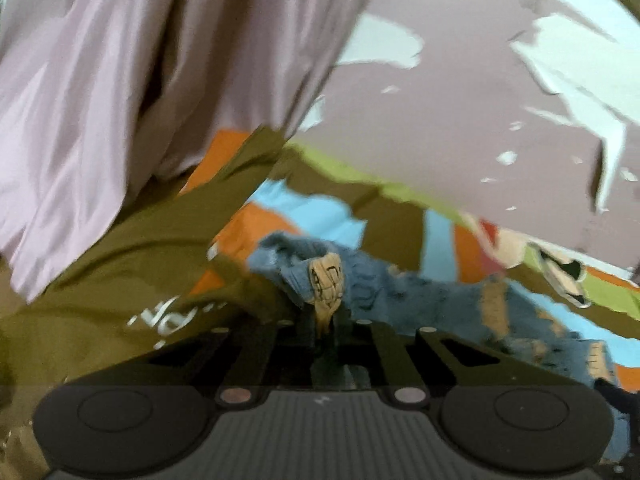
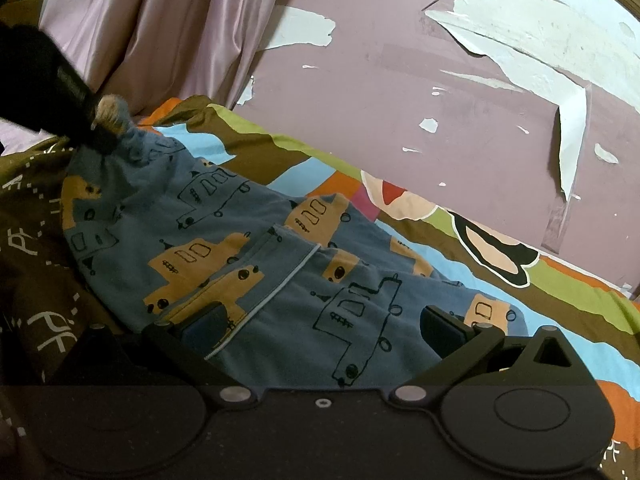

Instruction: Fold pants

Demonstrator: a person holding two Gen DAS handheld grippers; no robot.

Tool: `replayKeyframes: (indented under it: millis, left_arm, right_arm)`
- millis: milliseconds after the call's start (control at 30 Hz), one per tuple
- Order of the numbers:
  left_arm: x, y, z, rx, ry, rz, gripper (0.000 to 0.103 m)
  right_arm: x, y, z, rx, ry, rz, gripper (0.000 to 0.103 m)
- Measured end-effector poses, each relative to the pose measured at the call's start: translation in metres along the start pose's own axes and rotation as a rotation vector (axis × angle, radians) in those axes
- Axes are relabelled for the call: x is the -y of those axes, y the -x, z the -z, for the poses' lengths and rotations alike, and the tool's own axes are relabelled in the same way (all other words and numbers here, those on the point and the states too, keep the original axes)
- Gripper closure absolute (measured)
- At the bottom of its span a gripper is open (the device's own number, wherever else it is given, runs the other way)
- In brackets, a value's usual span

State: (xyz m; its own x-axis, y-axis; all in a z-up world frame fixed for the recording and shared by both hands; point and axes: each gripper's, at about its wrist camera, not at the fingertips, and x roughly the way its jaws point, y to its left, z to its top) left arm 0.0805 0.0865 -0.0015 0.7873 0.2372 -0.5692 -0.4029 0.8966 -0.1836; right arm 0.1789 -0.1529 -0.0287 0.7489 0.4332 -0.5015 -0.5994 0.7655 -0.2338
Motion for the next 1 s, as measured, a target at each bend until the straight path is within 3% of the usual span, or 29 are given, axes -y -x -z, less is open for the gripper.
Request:
replayKeyframes:
  millis: [233, 400, 600, 833, 933, 1000]
  left_arm:
    - [0.037, 0.032, -0.015, 0.116, -0.111, 0.165, 0.096]
    - [0.077, 0.045, -0.02, 0.146, -0.242, 0.253, 0.096]
    - [0.144, 0.051, -0.01, 0.129, -0.449, 0.402, 0.096]
    - [0.217, 0.021, 0.036, -0.013, -0.613, 0.532, 0.094]
    - [0.235, 0.006, 0.062, -0.087, -0.676, 0.515, 0.077]
    - [0.237, 0.002, 0.072, -0.099, -0.683, 0.5, 0.049]
  right_arm:
    - [0.013, 0.012, -0.004, 0.021, -0.002, -0.004, 0.001]
    - [0.041, 0.027, -0.007, 0.005, 0.044, -0.05, 0.001]
    - [0.084, 0.047, -0.001, 0.0, 0.153, -0.013, 0.001]
    - [0.135, 0.04, 0.024, -0.082, 0.106, 0.201, 0.001]
    - [0.155, 0.035, 0.033, -0.093, 0.075, 0.226, 0.001]
    - [0.169, 0.033, 0.036, -0.103, 0.034, 0.251, 0.001]
